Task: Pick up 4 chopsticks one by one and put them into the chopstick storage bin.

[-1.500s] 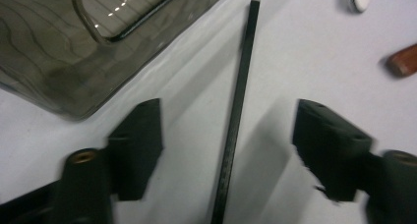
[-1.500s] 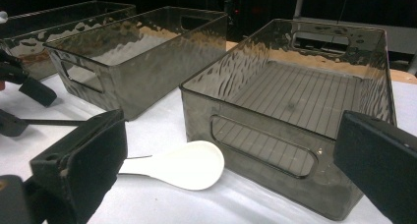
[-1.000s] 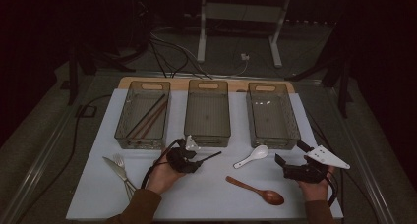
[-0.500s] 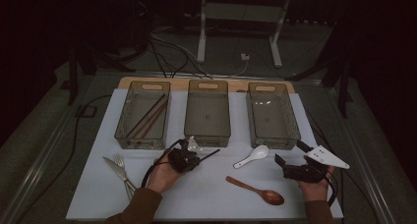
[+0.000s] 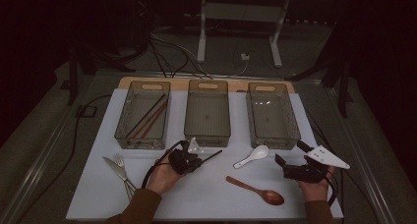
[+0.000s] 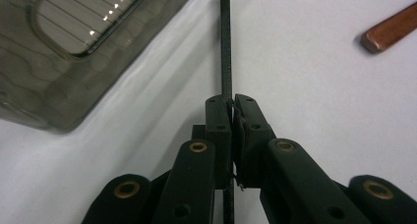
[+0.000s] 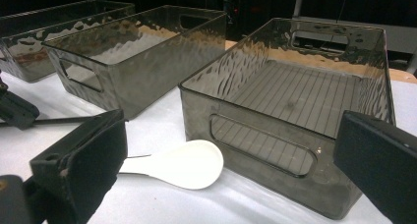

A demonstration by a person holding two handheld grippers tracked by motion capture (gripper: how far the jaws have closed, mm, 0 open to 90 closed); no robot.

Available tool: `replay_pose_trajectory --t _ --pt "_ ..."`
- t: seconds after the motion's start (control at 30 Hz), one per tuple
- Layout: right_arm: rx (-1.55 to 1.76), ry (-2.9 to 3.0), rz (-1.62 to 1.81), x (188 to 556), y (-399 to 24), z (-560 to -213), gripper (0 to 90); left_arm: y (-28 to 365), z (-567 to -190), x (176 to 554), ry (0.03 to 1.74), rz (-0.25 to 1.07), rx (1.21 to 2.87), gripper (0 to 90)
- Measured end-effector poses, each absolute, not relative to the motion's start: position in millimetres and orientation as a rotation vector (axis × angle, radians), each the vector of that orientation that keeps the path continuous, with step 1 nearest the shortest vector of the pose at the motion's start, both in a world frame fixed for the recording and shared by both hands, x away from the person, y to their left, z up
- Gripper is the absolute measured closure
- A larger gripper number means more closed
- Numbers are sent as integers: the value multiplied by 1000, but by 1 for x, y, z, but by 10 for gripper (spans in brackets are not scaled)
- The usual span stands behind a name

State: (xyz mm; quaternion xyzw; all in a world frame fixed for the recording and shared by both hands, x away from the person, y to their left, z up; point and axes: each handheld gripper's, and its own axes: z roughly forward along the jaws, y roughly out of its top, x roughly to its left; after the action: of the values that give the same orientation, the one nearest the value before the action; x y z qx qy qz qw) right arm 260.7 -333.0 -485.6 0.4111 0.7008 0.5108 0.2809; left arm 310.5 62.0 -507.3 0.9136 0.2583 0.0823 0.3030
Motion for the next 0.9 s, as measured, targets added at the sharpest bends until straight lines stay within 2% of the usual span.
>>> replay_pose_trajectory --t 0.43,0.9 --pt "1102 1881 1366 261 -333 -486 2 69 -491 305 685 229 2349 877" --pt "1100 1881 1365 261 -333 -486 2 84 -468 305 710 301 2274 877"
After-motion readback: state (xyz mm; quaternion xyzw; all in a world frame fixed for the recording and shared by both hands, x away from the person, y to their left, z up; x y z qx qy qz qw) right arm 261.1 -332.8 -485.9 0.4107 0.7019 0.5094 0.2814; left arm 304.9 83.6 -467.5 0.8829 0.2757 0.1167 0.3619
